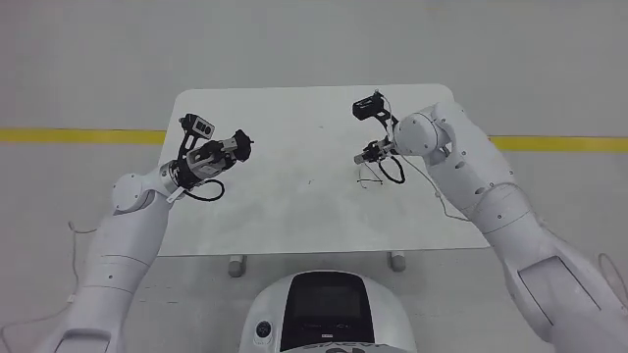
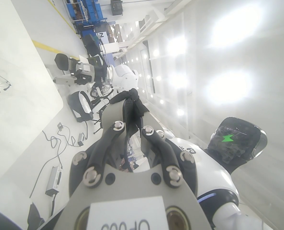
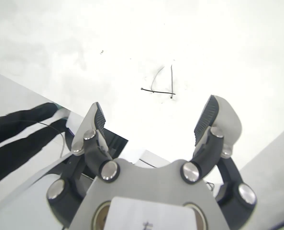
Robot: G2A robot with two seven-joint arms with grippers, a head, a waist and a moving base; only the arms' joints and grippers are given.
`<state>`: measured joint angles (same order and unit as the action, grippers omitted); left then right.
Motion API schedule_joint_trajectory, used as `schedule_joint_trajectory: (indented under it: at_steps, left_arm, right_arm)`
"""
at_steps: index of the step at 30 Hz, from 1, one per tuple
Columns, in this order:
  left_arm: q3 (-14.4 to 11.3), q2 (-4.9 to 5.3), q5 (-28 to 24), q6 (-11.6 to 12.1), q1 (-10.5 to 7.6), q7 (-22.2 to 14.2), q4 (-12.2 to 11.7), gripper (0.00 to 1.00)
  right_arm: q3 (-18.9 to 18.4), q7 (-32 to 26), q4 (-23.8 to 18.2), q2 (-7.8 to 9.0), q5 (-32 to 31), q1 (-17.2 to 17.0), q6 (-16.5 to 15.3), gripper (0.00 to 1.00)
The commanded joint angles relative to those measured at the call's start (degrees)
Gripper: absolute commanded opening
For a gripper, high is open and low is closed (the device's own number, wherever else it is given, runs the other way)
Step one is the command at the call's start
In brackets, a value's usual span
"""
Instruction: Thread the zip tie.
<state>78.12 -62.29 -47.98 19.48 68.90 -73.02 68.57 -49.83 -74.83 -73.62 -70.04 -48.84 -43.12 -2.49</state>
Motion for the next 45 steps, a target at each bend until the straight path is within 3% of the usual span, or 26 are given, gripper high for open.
schedule_joint_trajectory:
  at_steps: [1, 5, 10, 35, 39, 45]
  left_arm:
    - [0.00, 0.00, 0.00, 0.00, 0.00, 0.00, 0.00, 0.00]
    - [0.00, 0.00, 0.00, 0.00, 0.00, 0.00, 0.00, 0.00]
    - [0.00, 0.00, 0.00, 0.00, 0.00, 0.00, 0.00, 0.00]
    - [0.00, 0.00, 0.00, 0.00, 0.00, 0.00, 0.00, 0.00]
    - [0.00, 0.00, 0.00, 0.00, 0.00, 0.00, 0.00, 0.00]
    - [0.00, 0.00, 0.00, 0.00, 0.00, 0.00, 0.00, 0.00]
  right_arm:
    - [1.41, -0.70, 2.05, -0.18, -1.90, 1.60, -4.29, 1.00]
    - [4.29, 0.31, 6.01, -0.94, -3.09, 3.81, -10.97, 1.00]
    - [7.44, 2.70, 10.89, -2.02, -3.81, 5.37, -16.82, 1.00]
    - [8.04, 3.69, 11.51, -2.21, -4.35, 5.45, -16.99, 1.00]
    - [10.48, 5.85, 11.35, -1.90, -7.01, 4.95, -16.99, 1.00]
    - [16.10, 8.12, 14.89, -2.02, -5.83, 7.84, -16.99, 1.00]
